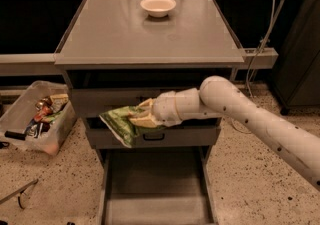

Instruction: Pick green jalapeno chip bag from bottom drawer and place on counter

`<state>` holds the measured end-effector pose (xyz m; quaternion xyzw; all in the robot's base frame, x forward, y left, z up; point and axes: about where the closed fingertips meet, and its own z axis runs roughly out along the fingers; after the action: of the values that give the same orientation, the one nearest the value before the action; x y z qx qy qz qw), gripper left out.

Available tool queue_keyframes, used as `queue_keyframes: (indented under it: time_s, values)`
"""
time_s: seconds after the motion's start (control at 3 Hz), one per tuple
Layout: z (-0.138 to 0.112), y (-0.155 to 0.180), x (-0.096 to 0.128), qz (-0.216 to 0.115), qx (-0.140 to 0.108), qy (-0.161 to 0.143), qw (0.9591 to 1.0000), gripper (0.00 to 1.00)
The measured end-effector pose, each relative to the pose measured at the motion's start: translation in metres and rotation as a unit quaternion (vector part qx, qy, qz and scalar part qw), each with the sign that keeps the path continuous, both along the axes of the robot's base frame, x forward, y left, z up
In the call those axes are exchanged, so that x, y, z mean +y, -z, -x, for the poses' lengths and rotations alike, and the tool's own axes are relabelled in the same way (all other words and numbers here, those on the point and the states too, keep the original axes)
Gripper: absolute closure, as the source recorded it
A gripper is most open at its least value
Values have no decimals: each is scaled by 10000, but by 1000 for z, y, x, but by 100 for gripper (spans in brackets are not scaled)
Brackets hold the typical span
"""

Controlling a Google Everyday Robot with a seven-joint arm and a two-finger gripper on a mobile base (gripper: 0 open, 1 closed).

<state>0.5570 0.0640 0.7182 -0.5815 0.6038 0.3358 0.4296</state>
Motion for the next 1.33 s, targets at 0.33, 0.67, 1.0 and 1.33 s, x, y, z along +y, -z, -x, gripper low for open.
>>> queue_keyframes:
  time_s: [0.33, 0.67, 1.0, 1.33]
  values:
    - [-14, -85, -2, -72, -638, 115, 9979, 100]
    - [-36, -154, -11, -32, -1061, 208, 9941, 100]
    - [-64, -210, -16, -40, -1434, 218, 9894, 100]
    - [-102, -265, -13, -70, -2060, 345, 9779, 100]
